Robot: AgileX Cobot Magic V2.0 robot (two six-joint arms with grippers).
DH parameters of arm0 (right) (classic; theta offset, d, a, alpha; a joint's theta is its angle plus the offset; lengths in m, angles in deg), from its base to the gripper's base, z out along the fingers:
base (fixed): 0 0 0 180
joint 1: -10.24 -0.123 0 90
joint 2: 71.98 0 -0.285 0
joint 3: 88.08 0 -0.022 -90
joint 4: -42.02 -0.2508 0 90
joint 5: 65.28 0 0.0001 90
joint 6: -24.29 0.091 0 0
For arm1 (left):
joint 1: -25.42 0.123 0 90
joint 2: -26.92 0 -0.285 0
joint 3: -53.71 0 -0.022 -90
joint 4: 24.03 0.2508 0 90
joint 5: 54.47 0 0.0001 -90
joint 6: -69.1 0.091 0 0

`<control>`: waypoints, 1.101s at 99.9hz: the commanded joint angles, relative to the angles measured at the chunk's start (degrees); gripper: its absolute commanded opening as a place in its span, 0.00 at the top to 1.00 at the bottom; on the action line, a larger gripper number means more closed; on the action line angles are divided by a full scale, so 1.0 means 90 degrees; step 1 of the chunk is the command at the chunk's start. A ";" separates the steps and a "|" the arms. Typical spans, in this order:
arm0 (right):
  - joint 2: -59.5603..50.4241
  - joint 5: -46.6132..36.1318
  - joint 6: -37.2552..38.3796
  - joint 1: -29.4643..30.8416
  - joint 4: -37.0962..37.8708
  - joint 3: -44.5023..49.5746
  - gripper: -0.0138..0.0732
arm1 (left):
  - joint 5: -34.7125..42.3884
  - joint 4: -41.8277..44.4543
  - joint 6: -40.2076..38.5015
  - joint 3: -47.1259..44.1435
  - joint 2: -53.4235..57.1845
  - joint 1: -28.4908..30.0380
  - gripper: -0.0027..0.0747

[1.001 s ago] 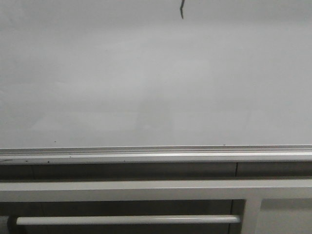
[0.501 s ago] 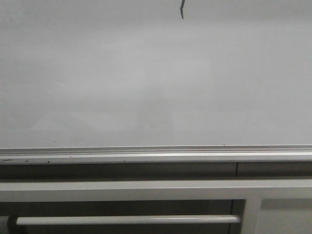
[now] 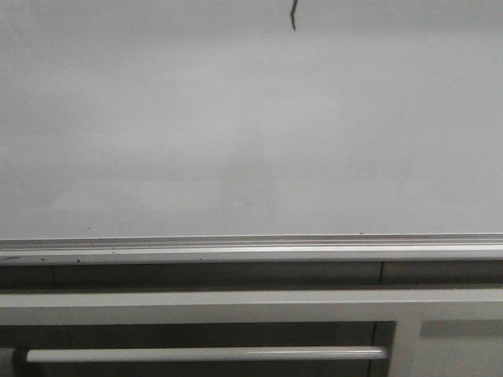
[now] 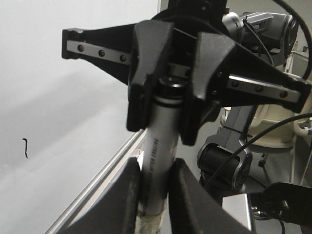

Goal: Write number 1 on whiteboard

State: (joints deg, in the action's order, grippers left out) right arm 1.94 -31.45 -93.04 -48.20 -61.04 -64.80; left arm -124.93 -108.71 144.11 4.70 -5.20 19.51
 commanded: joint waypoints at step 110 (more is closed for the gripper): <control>-0.0093 0.0406 -0.0020 0.0004 -0.0446 -0.0222 0.40 | 0.0536 -0.0529 -0.0093 0.0189 -0.0117 -0.0032 0.99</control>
State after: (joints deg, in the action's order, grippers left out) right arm 2.05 -30.77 -92.69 -48.08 -61.04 -64.80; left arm -122.83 -108.71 144.24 4.70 -5.20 19.30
